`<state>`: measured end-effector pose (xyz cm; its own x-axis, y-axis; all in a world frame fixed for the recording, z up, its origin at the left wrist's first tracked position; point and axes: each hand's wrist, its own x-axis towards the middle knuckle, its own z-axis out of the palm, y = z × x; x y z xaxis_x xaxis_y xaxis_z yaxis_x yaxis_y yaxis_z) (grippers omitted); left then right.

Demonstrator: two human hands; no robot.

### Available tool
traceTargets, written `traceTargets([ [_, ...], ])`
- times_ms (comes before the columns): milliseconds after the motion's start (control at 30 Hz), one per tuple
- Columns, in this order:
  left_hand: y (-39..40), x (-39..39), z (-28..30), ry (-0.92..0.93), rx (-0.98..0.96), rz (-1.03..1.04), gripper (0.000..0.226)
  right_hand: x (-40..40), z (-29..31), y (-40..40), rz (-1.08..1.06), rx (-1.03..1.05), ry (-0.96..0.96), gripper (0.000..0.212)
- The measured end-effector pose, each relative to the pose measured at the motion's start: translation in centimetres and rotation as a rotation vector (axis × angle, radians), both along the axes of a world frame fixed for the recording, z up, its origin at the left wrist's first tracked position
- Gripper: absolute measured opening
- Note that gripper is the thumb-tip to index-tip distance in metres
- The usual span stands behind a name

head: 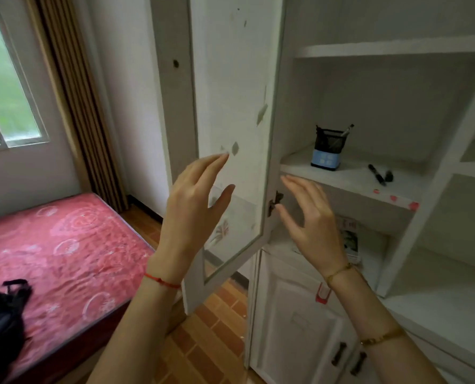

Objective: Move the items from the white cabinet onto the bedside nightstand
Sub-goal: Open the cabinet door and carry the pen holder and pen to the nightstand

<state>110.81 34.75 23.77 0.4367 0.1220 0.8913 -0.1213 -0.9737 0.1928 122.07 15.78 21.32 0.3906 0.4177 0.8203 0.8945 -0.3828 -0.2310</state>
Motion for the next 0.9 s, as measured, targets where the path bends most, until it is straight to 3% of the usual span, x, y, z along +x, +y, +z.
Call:
traceTargets([
  [433,-8.3,9.6,-3.9,0.195,-0.070,-0.034,0.047,8.4,-1.5,-12.9,-0.195,-0.054,0.113,0.045],
  [733,-8.8,19.7,-3.7,0.271,-0.171,-0.141,0.055,15.7,-0.3,-13.2,-0.307,-0.057,0.179,0.043],
  [900,-8.6,26.1,-2.4,0.272,-0.186,-0.164,0.065,20.3,0.9,-11.9,-0.480,-0.082,0.258,0.048],
])
